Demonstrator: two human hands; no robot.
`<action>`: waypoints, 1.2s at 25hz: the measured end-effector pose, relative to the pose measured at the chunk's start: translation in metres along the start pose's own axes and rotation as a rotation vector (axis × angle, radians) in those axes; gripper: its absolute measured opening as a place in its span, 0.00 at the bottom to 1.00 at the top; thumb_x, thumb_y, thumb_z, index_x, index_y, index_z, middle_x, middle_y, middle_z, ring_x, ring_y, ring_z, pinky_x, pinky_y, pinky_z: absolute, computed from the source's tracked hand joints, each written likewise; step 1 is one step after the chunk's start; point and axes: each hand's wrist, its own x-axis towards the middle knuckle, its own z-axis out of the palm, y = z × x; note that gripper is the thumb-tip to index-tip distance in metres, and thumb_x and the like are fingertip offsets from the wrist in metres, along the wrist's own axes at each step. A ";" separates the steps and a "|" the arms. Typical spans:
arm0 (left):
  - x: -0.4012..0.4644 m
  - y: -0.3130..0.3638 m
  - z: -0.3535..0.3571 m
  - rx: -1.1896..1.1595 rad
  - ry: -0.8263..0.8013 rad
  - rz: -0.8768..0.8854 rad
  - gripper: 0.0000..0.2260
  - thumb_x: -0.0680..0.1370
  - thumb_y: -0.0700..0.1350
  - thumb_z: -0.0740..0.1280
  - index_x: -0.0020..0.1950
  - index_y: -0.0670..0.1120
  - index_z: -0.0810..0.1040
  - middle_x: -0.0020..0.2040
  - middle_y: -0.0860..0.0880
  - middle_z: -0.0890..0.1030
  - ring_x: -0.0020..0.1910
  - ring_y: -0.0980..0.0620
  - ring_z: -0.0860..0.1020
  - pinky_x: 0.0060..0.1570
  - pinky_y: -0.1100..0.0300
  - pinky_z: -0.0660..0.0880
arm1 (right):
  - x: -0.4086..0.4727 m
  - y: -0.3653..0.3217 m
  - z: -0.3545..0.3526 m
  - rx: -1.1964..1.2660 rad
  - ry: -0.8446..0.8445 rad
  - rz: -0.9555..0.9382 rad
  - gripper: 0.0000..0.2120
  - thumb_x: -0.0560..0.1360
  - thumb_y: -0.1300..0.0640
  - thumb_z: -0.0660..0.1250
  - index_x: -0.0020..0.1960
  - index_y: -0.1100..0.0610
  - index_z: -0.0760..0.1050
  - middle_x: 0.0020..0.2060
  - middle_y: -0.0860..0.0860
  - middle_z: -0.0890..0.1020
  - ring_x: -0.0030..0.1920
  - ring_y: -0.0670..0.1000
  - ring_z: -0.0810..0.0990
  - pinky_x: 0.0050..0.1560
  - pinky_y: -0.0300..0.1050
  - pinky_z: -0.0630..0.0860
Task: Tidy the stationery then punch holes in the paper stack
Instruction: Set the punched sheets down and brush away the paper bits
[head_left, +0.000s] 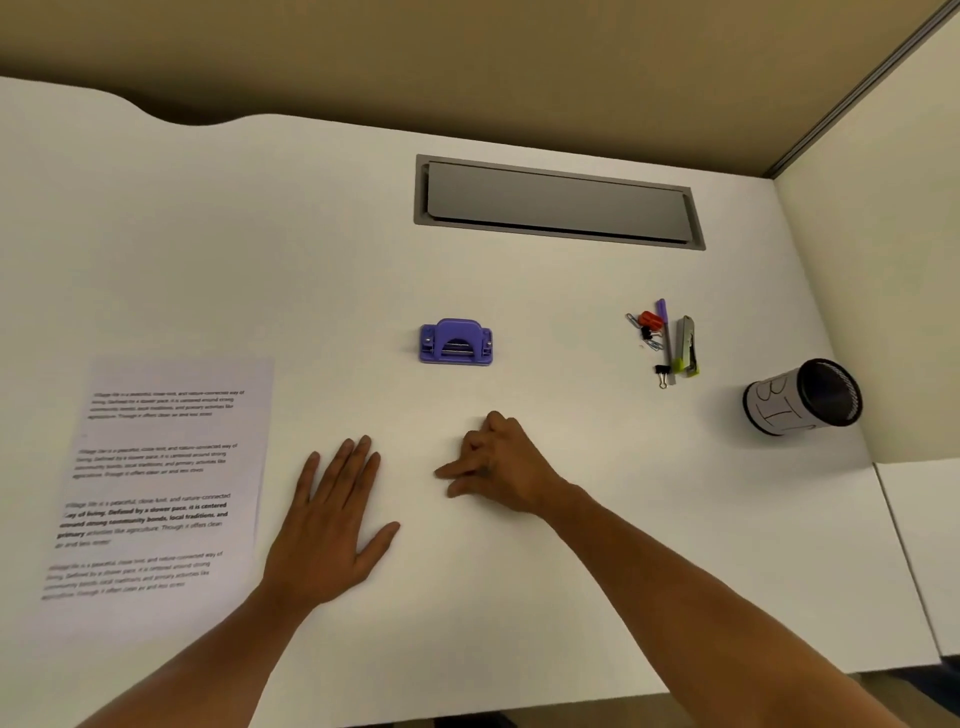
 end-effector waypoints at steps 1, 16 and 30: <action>0.000 0.000 0.000 0.003 -0.003 -0.001 0.38 0.79 0.65 0.52 0.81 0.44 0.50 0.83 0.45 0.50 0.82 0.47 0.51 0.78 0.40 0.54 | 0.004 0.001 -0.003 -0.010 -0.009 -0.035 0.13 0.71 0.42 0.73 0.54 0.42 0.85 0.38 0.44 0.81 0.43 0.49 0.64 0.44 0.47 0.66; 0.000 0.001 -0.001 0.013 -0.006 -0.007 0.37 0.79 0.65 0.52 0.81 0.45 0.50 0.83 0.46 0.49 0.82 0.47 0.50 0.79 0.40 0.53 | 0.008 -0.006 -0.007 0.205 0.044 0.260 0.08 0.79 0.62 0.66 0.47 0.53 0.83 0.46 0.49 0.83 0.49 0.52 0.75 0.51 0.44 0.70; -0.001 0.002 -0.009 0.029 -0.032 -0.008 0.37 0.79 0.65 0.51 0.81 0.44 0.51 0.83 0.45 0.50 0.82 0.47 0.50 0.79 0.40 0.53 | -0.016 -0.027 -0.013 0.717 0.381 0.695 0.09 0.78 0.60 0.69 0.43 0.49 0.81 0.41 0.40 0.84 0.48 0.43 0.80 0.53 0.38 0.72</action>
